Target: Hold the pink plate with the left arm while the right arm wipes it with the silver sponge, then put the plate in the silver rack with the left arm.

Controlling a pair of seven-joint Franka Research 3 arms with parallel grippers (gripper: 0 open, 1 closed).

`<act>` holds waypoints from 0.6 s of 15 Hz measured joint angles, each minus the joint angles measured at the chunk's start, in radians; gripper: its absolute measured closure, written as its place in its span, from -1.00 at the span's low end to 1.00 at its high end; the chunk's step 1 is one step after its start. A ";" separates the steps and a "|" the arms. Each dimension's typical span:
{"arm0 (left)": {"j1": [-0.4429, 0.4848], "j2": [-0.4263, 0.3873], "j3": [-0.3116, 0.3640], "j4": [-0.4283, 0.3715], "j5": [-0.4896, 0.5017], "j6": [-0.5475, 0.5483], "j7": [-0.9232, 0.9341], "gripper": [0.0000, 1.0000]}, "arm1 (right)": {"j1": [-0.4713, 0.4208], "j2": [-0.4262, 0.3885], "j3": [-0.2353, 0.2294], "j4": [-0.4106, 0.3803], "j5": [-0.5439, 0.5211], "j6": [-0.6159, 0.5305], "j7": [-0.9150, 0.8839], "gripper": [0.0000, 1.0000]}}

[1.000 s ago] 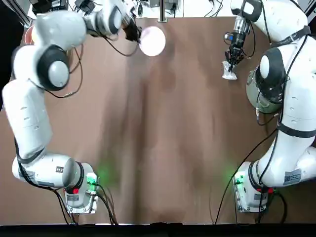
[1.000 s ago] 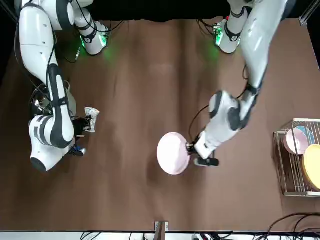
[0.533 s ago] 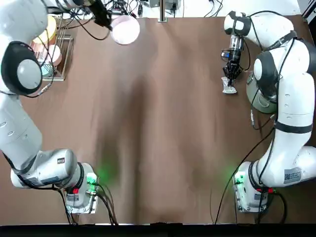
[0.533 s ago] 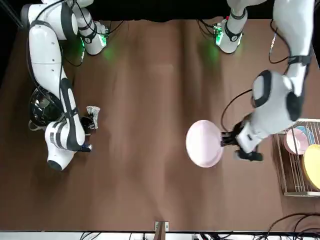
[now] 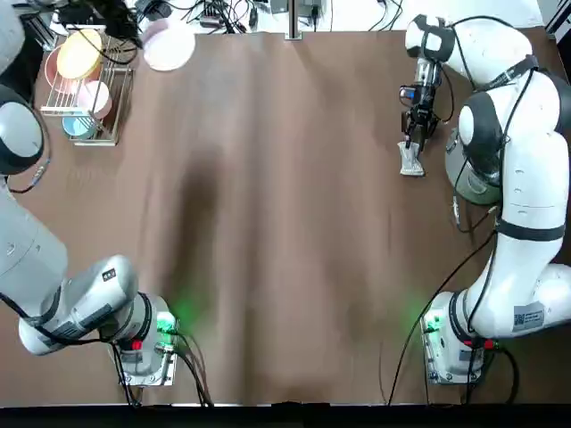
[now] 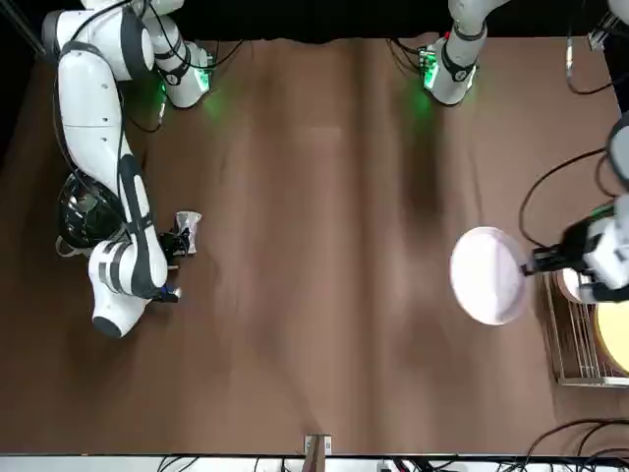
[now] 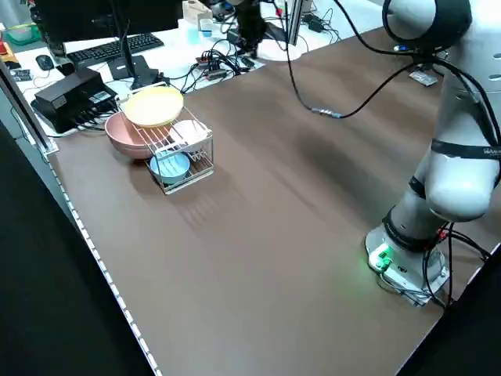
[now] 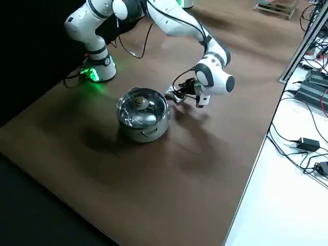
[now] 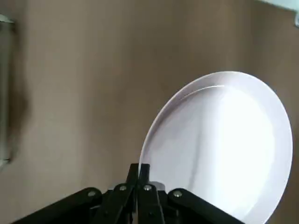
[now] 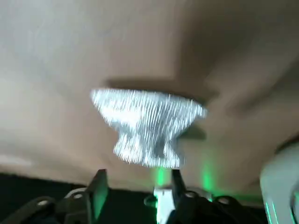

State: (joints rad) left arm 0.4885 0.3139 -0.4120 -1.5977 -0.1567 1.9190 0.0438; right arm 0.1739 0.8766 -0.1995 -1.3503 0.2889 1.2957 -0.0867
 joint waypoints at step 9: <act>0.313 0.047 0.009 0.074 -0.001 0.004 -0.011 0.96 | -0.075 -0.205 -0.028 0.365 -0.006 -0.296 0.001 -1.00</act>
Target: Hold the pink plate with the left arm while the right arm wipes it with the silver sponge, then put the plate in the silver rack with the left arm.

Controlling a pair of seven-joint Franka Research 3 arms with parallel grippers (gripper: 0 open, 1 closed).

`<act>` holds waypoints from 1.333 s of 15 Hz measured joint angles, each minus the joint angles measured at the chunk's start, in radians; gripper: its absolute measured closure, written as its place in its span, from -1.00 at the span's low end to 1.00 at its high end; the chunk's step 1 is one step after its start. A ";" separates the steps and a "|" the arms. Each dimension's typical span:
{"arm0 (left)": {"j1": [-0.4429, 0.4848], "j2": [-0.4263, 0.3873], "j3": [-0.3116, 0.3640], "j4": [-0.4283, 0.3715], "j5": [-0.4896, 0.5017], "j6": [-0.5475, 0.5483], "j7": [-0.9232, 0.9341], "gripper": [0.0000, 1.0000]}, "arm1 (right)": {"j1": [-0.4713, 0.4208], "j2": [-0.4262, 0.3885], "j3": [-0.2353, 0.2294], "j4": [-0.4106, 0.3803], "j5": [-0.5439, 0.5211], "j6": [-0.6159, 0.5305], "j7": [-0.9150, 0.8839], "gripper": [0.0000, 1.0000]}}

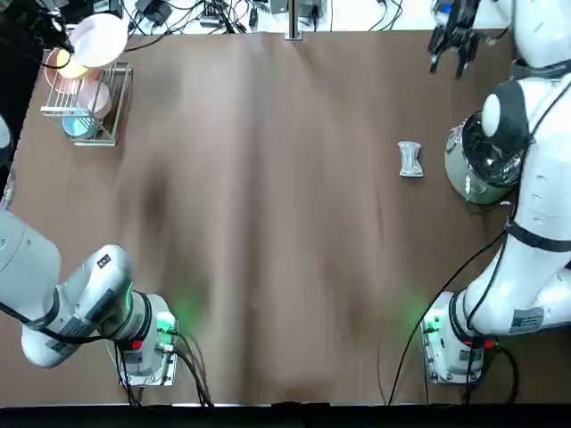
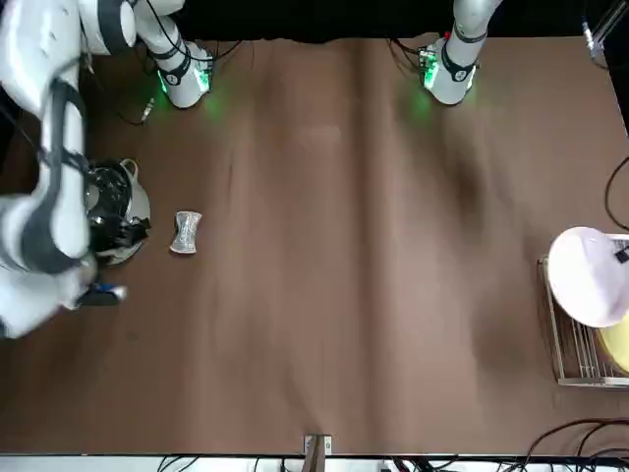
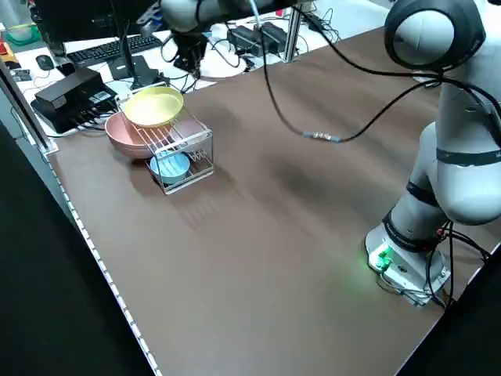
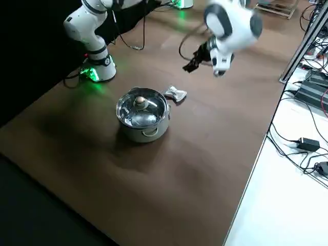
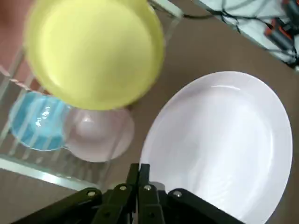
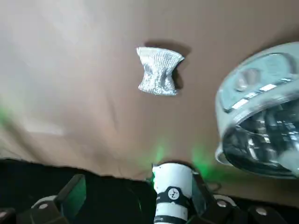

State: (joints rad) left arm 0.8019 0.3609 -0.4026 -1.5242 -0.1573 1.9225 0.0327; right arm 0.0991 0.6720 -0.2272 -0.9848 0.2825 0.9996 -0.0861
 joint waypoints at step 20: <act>0.089 0.272 0.051 0.139 0.000 0.251 -0.268 0.96 | 0.068 -0.453 -0.020 -0.243 -0.201 0.299 0.000 -1.00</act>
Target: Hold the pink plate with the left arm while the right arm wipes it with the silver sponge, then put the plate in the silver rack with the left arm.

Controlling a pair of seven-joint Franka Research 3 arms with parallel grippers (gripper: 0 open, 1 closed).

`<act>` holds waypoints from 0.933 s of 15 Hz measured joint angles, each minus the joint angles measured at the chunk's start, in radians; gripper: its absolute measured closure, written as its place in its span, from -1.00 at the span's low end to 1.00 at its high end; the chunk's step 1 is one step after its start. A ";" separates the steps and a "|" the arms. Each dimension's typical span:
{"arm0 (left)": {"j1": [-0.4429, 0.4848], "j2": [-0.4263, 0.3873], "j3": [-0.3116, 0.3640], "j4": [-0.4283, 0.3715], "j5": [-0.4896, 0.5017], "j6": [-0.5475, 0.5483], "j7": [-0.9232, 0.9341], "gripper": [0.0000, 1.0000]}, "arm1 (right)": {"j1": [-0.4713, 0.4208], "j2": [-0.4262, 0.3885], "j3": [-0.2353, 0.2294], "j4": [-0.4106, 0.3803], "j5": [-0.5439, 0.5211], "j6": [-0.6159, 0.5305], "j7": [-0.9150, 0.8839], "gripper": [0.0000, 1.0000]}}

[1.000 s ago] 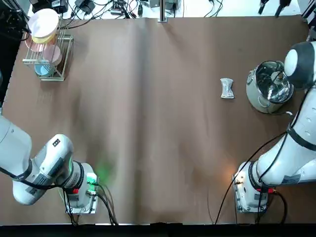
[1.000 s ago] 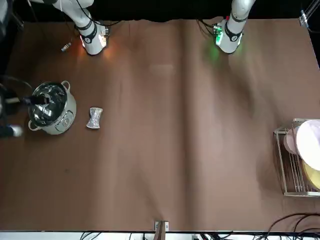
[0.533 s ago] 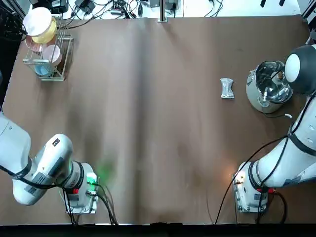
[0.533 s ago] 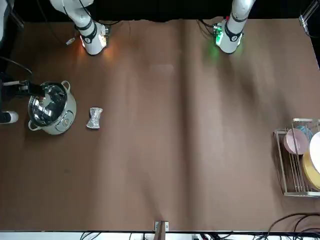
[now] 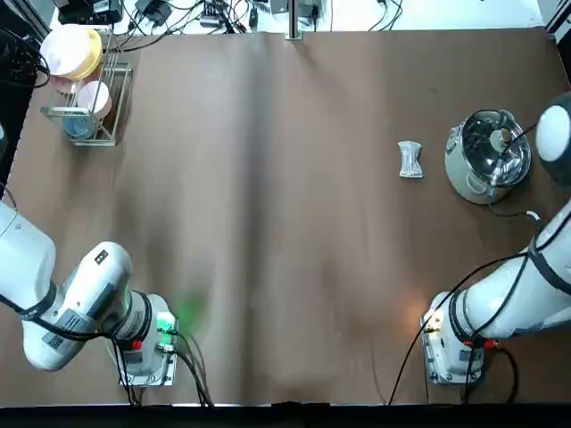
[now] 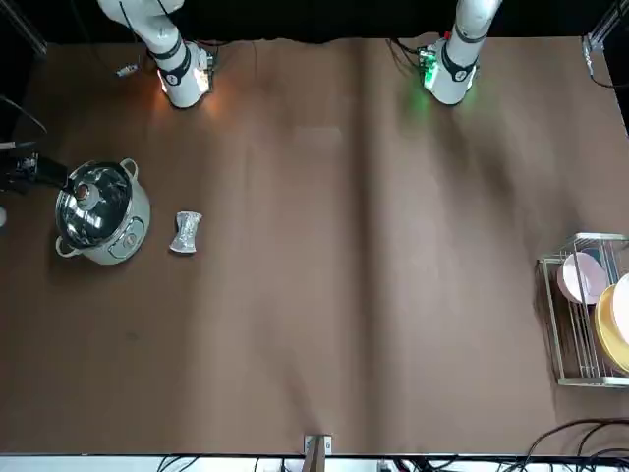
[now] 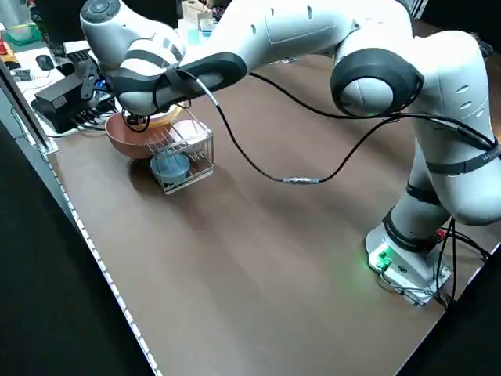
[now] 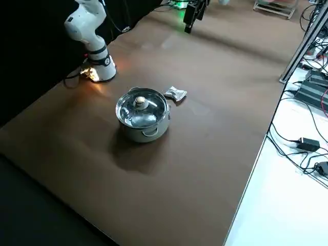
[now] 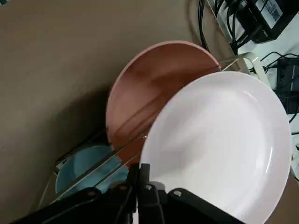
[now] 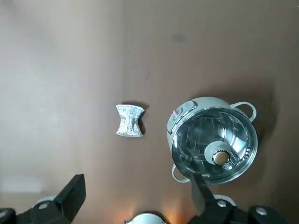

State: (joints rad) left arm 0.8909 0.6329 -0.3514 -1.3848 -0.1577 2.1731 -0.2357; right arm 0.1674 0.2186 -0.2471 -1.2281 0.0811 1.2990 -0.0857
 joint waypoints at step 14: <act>-0.057 0.022 0.001 0.009 0.000 0.044 -0.029 0.96 | -0.117 -0.169 0.146 -0.259 -0.037 0.173 -0.001 -1.00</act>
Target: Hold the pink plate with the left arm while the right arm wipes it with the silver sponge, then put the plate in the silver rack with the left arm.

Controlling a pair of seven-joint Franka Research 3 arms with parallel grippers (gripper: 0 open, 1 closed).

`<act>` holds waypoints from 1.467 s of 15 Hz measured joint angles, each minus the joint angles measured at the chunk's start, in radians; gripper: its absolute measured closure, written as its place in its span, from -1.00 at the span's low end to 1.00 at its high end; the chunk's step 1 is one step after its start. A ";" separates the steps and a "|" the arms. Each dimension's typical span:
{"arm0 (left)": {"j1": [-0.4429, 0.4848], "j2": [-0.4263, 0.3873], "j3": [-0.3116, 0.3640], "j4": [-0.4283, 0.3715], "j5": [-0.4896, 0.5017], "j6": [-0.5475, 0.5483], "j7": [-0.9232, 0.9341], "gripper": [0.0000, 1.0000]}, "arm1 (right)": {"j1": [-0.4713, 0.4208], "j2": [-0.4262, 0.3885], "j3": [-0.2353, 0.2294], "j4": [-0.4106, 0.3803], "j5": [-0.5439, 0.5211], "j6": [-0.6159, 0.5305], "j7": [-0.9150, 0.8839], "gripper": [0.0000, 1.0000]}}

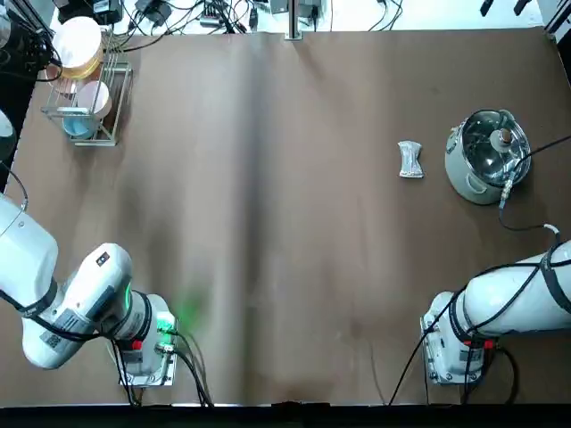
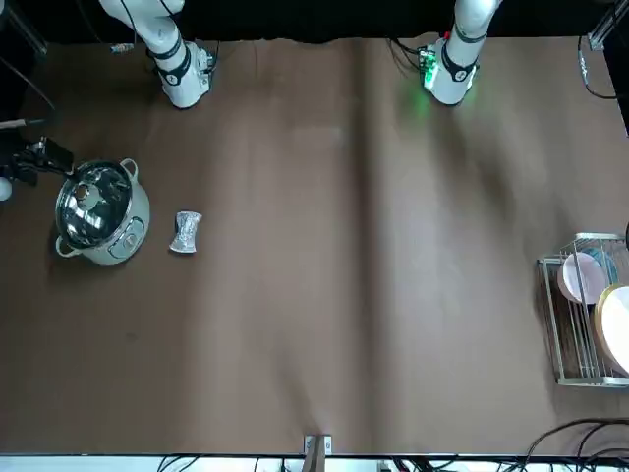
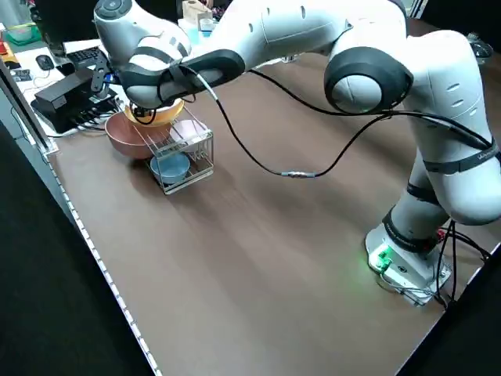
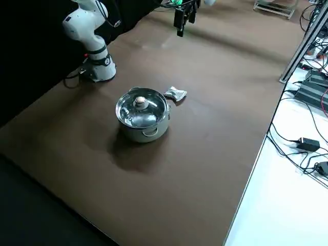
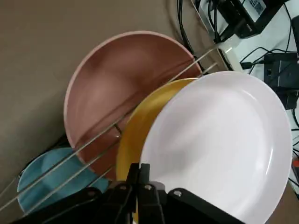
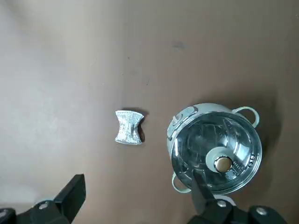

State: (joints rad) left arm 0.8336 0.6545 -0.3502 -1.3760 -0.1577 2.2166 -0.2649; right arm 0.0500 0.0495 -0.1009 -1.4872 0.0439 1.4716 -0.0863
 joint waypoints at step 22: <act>-0.001 -0.009 -0.021 0.013 0.078 -0.008 0.014 -1.00 | 0.000 -0.009 -0.011 0.017 -0.001 0.004 -0.001 -1.00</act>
State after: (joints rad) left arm 0.8326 0.6454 -0.3709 -1.3631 -0.0797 2.2089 -0.2512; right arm 0.0500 0.0409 -0.1115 -1.4707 0.0425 1.4760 -0.0871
